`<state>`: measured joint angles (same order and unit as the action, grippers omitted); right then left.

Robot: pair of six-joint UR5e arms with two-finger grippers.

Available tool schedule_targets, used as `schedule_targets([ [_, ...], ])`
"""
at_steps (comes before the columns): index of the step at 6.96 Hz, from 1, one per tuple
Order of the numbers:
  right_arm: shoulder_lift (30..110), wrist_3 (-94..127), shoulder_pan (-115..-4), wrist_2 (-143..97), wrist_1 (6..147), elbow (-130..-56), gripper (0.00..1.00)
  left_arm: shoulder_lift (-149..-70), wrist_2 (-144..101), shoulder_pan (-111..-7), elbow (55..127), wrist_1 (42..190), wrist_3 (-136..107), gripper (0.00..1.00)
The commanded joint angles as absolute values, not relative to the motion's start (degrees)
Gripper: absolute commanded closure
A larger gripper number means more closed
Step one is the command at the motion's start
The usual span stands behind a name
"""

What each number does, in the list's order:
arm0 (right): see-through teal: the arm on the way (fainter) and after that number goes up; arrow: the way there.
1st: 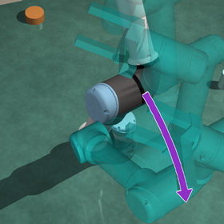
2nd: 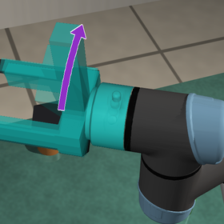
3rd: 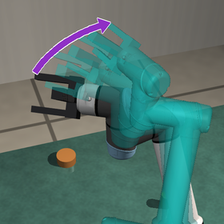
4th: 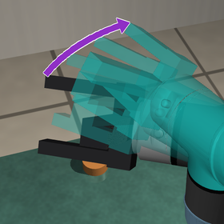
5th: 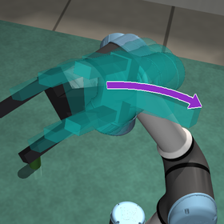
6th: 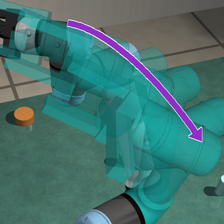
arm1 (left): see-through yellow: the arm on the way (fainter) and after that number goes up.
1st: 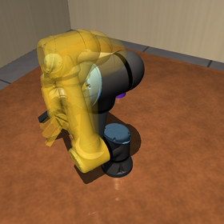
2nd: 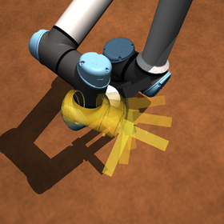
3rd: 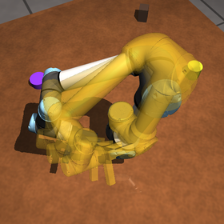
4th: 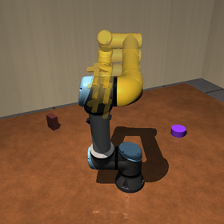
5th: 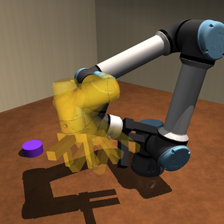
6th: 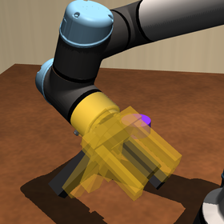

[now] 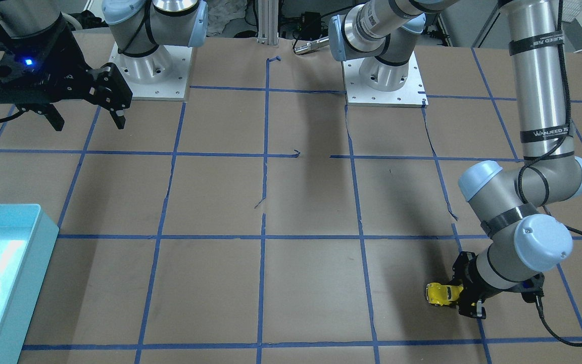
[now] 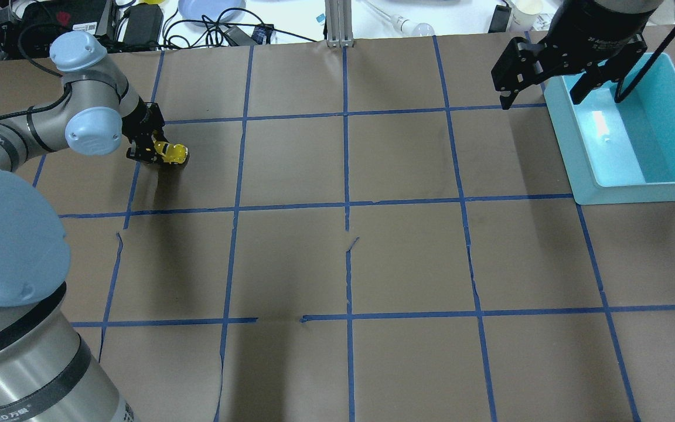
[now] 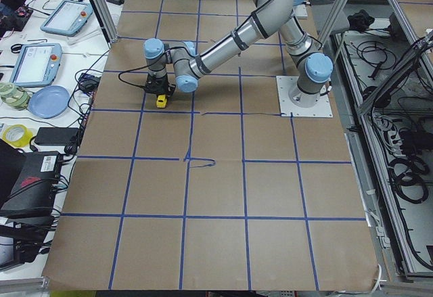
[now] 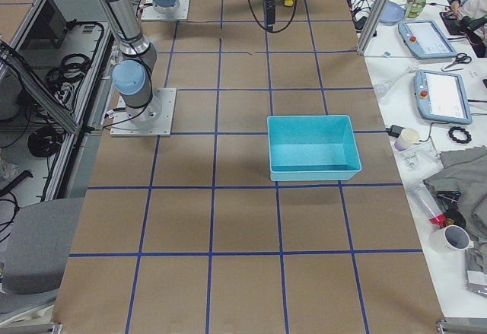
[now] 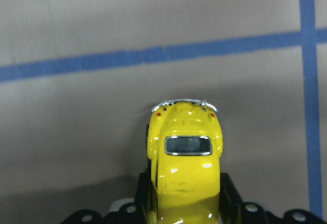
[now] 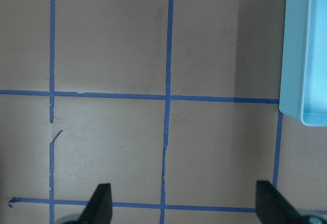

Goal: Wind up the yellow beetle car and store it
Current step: 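Pull the held car backward toward the left arm's base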

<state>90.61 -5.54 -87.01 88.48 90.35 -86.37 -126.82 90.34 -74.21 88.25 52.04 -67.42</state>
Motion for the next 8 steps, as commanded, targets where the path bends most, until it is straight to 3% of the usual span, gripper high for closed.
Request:
schedule_targets([
  [1, 90.62, -5.54, -87.01, 88.42, 90.35, -86.40, 0.00, -126.74, 90.53, -72.43, 87.63, 52.03, -66.53, 0.74],
  [2, 90.53, -5.54, -87.01, 88.42, 90.35, -86.40, 0.00, -126.56, 89.83, -72.51, 87.71, 51.51, -67.66, 0.01],
  [6, 90.53, -5.54, -87.01, 88.42, 90.35, -86.40, 0.00, -126.56, 89.39, -72.51, 87.89, 50.10, -67.06, 0.00],
  [7, 90.53, -5.54, -87.01, 88.42, 90.35, -86.40, 0.00, -127.00, 89.38, -72.51, 87.89, 50.10, -67.32, 0.13],
  [8, 90.53, -5.54, -87.01, 88.42, 90.35, -86.40, 0.00, -127.26, 89.30, -72.60, 87.98, 50.10, -67.67, 0.65],
])
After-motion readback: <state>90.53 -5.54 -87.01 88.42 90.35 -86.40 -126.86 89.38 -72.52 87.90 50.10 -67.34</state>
